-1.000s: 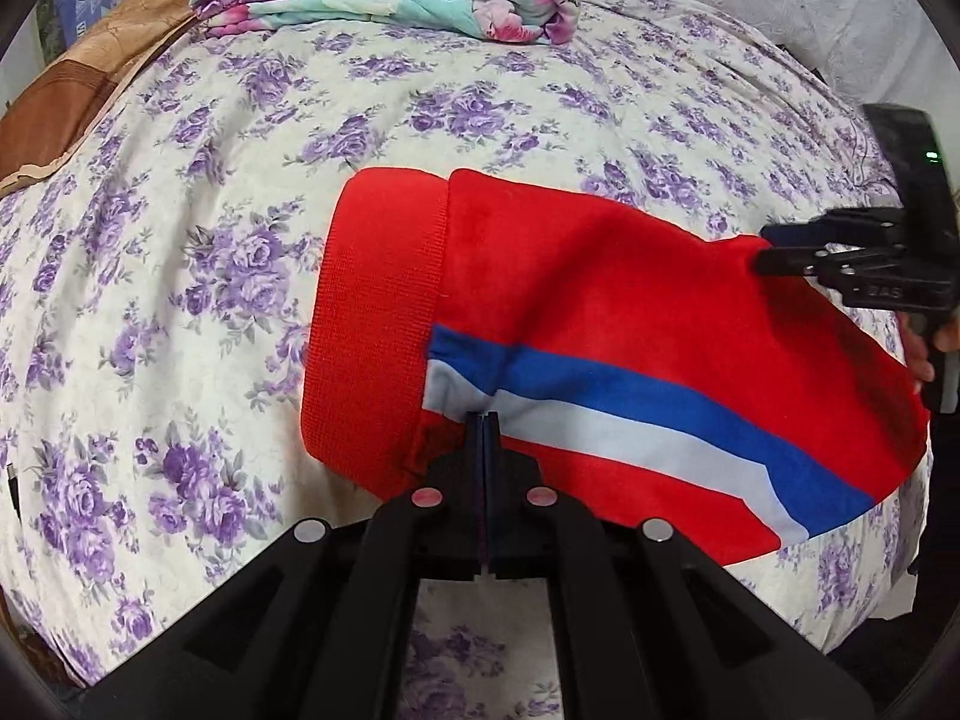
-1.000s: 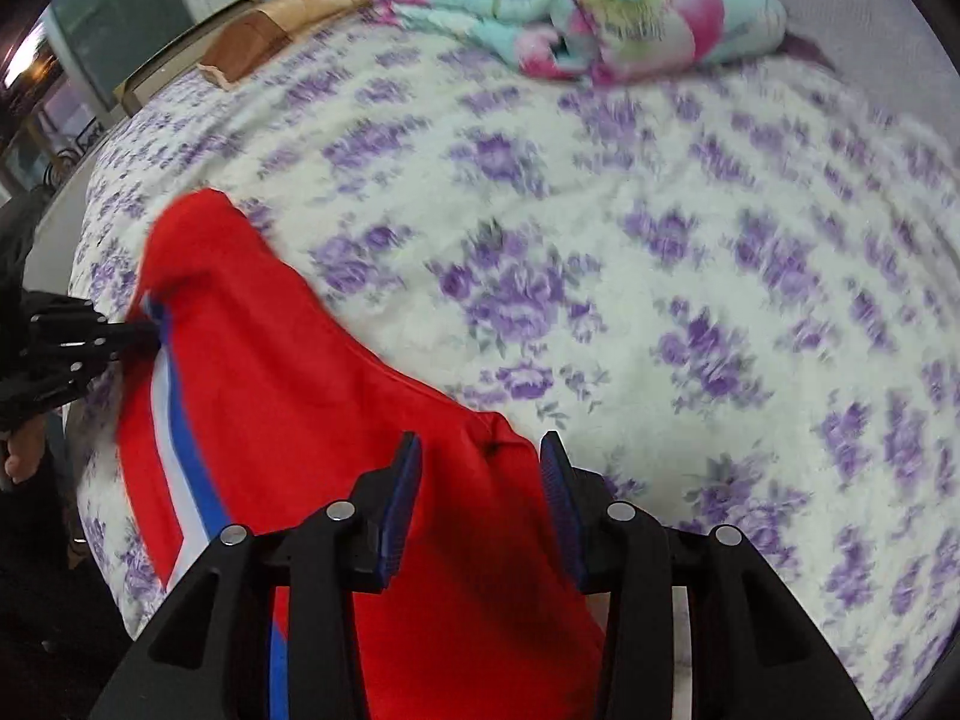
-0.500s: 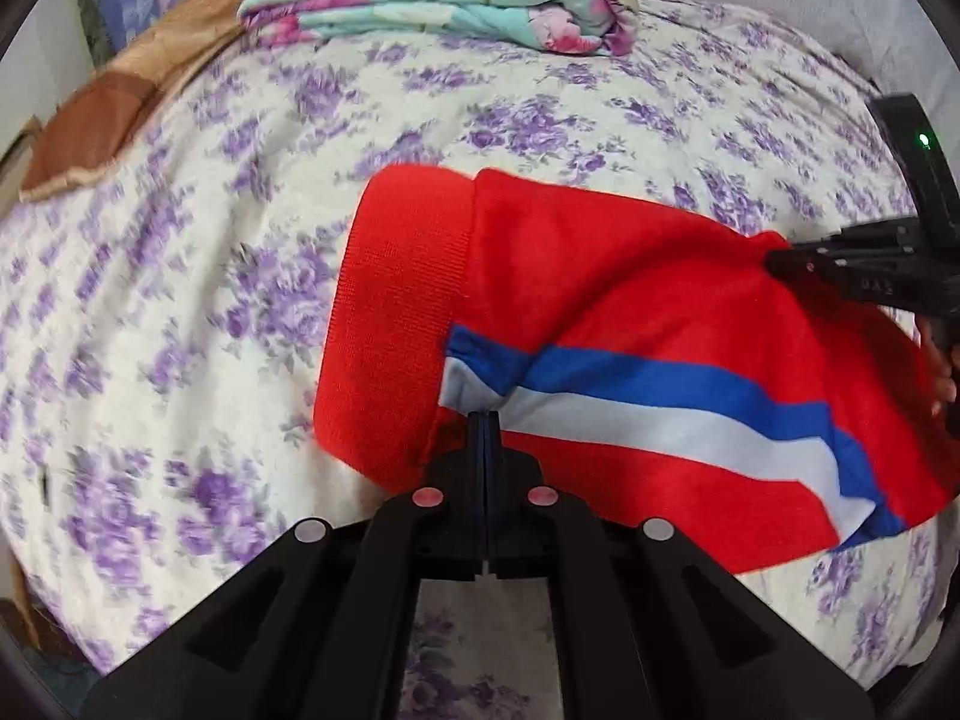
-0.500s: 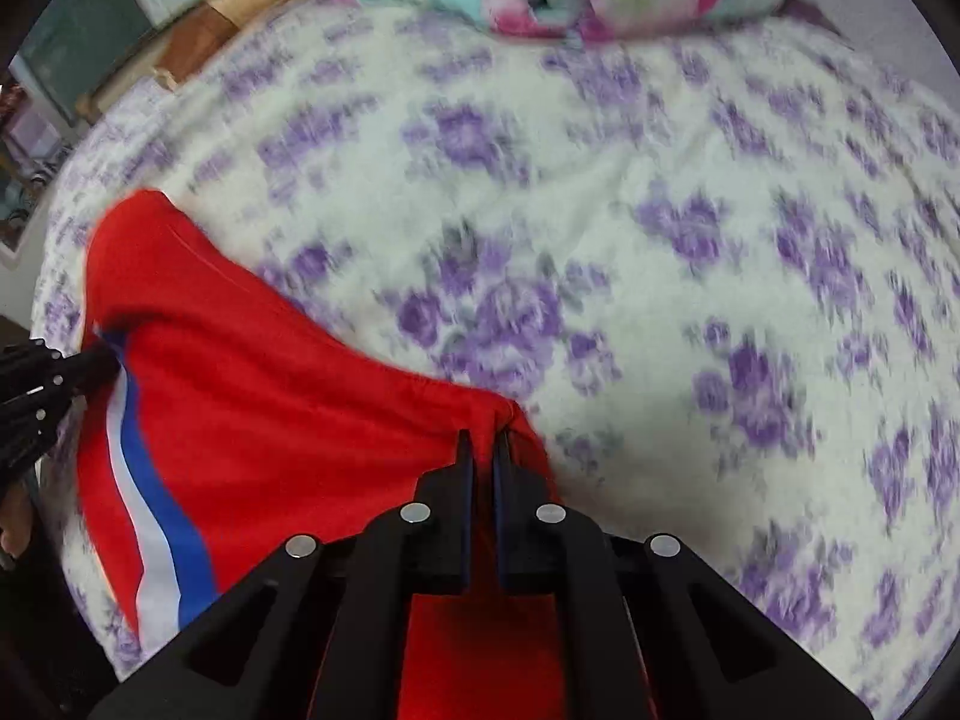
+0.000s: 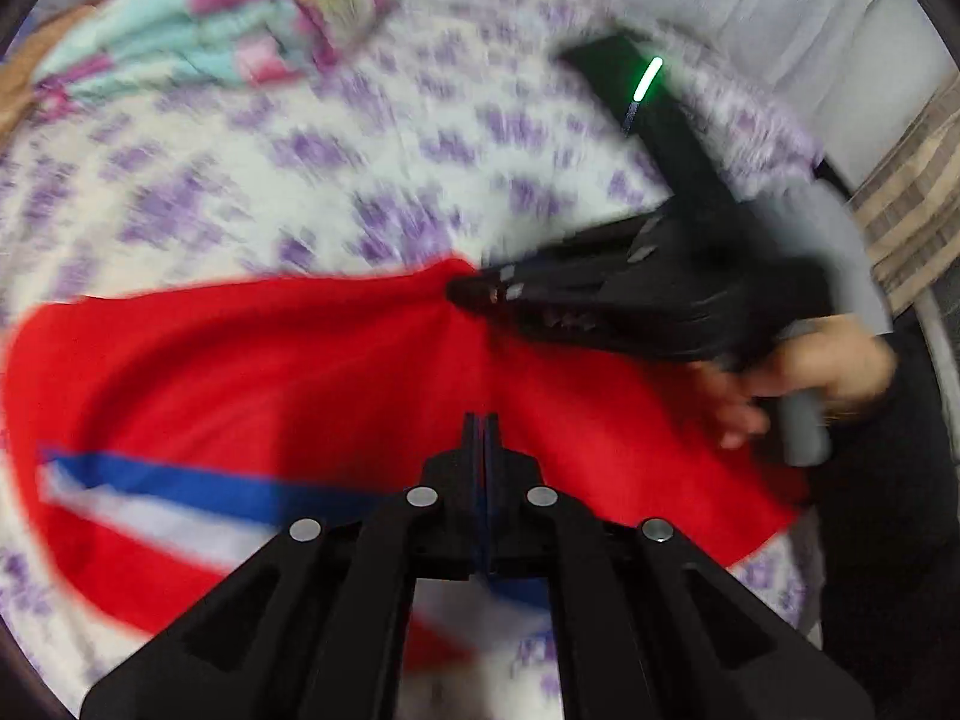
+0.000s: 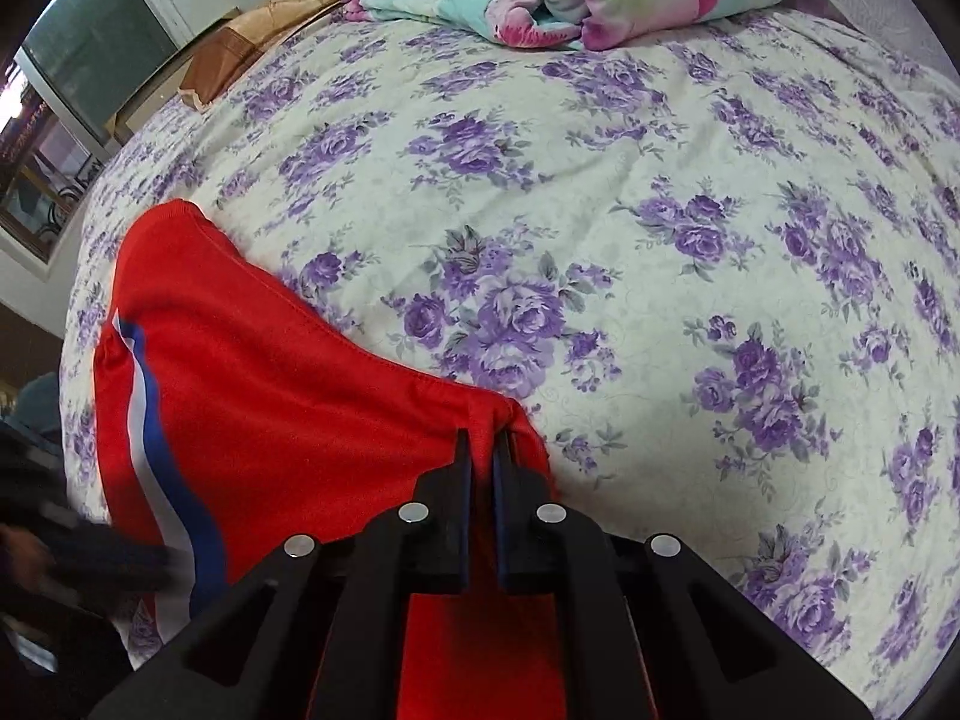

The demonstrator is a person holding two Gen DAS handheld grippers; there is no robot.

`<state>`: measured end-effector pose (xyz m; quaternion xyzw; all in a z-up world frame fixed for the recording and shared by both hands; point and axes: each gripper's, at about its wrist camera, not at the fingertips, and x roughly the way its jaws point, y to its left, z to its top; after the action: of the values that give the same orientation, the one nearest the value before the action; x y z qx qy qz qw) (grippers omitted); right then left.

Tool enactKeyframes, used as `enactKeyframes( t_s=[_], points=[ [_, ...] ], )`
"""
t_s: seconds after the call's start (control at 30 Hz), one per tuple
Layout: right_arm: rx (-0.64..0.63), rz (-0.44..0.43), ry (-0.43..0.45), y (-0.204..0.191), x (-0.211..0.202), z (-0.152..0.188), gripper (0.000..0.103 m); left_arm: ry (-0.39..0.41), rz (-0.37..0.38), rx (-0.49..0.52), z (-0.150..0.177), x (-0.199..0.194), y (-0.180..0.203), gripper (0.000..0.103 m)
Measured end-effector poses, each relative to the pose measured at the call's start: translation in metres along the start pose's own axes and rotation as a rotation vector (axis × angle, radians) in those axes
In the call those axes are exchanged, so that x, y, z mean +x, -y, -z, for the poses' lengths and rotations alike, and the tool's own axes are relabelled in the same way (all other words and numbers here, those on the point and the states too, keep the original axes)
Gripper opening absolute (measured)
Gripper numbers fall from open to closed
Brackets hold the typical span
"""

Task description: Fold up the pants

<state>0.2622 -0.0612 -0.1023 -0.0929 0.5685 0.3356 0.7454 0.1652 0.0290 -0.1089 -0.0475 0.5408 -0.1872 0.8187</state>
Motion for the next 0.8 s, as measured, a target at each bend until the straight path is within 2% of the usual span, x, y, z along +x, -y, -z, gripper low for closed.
enactKeyframes(
  t_s=[0.1,0.23,0.3,0.33,0.37,0.5,0.53,0.6,0.63,0.67,0.8],
  points=[
    [0.002,-0.008,-0.001,0.001,0.001,-0.001,0.005,-0.052,-0.05,-0.006,-0.001,0.034,-0.004,0.001],
    [0.023,-0.018,-0.012,0.004,-0.001,-0.003,0.005,-0.035,-0.049,0.004,0.003,0.033,-0.003,0.001],
    [0.058,0.005,-0.01,0.006,-0.012,-0.003,0.014,-0.031,-0.047,0.006,0.004,0.032,-0.003,0.001],
    [0.07,0.048,0.001,0.005,-0.02,-0.001,0.028,-0.034,-0.036,-0.001,0.004,0.032,-0.004,0.001],
    [0.078,0.108,0.02,0.003,-0.035,0.005,0.035,-0.037,-0.024,-0.007,0.003,0.031,-0.006,0.001],
    [0.115,0.139,0.047,-0.016,-0.08,0.049,0.035,-0.045,0.03,-0.037,-0.001,0.03,-0.015,0.001],
    [0.12,0.129,0.051,-0.025,-0.087,0.064,0.035,-0.044,0.043,-0.043,-0.002,0.03,-0.018,0.001],
    [0.132,0.085,0.072,-0.049,-0.091,0.095,0.025,-0.041,0.061,-0.049,-0.004,0.031,-0.02,0.001],
    [0.141,0.063,0.088,-0.062,-0.088,0.106,0.008,-0.04,0.072,-0.053,-0.004,0.031,-0.021,0.001],
    [0.16,0.051,0.112,-0.073,-0.082,0.117,0.004,-0.041,0.08,-0.054,-0.004,0.032,-0.022,0.001],
    [0.177,0.068,0.214,-0.095,-0.064,0.124,0.003,-0.044,0.097,-0.043,-0.001,0.028,-0.027,0.001]
  ],
)
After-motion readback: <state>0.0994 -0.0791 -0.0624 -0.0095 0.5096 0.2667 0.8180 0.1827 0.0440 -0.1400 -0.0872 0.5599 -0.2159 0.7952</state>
